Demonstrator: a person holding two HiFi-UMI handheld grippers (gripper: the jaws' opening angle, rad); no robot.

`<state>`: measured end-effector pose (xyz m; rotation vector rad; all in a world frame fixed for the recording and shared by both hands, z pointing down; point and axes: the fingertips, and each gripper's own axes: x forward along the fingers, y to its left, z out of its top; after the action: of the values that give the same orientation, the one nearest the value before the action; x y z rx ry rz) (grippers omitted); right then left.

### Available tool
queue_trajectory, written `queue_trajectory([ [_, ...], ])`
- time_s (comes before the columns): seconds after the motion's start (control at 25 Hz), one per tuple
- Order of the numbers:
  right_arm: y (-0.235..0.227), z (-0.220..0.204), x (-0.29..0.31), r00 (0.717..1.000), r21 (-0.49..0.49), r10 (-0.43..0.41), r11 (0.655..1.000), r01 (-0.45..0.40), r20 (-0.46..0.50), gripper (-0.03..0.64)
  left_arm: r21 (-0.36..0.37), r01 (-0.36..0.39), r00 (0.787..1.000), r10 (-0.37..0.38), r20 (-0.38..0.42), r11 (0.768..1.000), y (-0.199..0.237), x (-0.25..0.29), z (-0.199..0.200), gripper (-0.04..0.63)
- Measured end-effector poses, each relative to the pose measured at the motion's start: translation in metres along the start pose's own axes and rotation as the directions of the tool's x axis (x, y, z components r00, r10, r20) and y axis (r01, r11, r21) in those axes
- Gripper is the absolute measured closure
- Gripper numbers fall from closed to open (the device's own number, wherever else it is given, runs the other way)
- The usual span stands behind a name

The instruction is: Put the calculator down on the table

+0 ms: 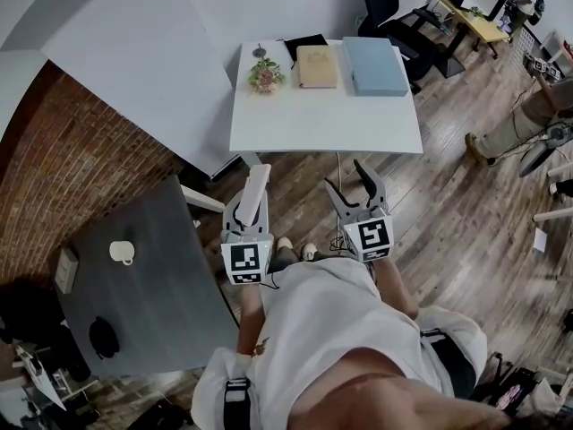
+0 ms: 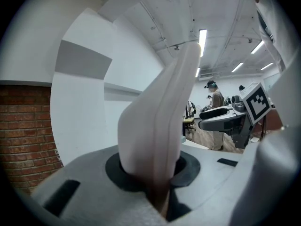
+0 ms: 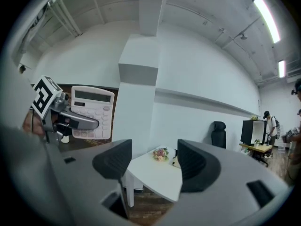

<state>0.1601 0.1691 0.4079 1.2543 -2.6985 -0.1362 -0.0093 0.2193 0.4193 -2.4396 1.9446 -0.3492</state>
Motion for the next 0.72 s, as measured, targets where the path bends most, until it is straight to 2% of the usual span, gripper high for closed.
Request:
queue_trajectory([
  [0.28, -0.002, -0.006, 0.023, 1.000, 0.010, 0.001, 1.000, -0.001, -0.010, 0.324, 0.005, 0.000, 1.000, 0.000, -0.004, 1.000, 0.015, 0.017, -0.004, 0.525],
  [0.72, -0.013, -0.006, 0.079, 0.999, 0.007, -0.039, 0.999, 0.040, -0.038, 0.324, 0.000, 0.041, 0.999, -0.041, -0.011, 0.999, 0.055, 0.065, -0.007, 0.525],
])
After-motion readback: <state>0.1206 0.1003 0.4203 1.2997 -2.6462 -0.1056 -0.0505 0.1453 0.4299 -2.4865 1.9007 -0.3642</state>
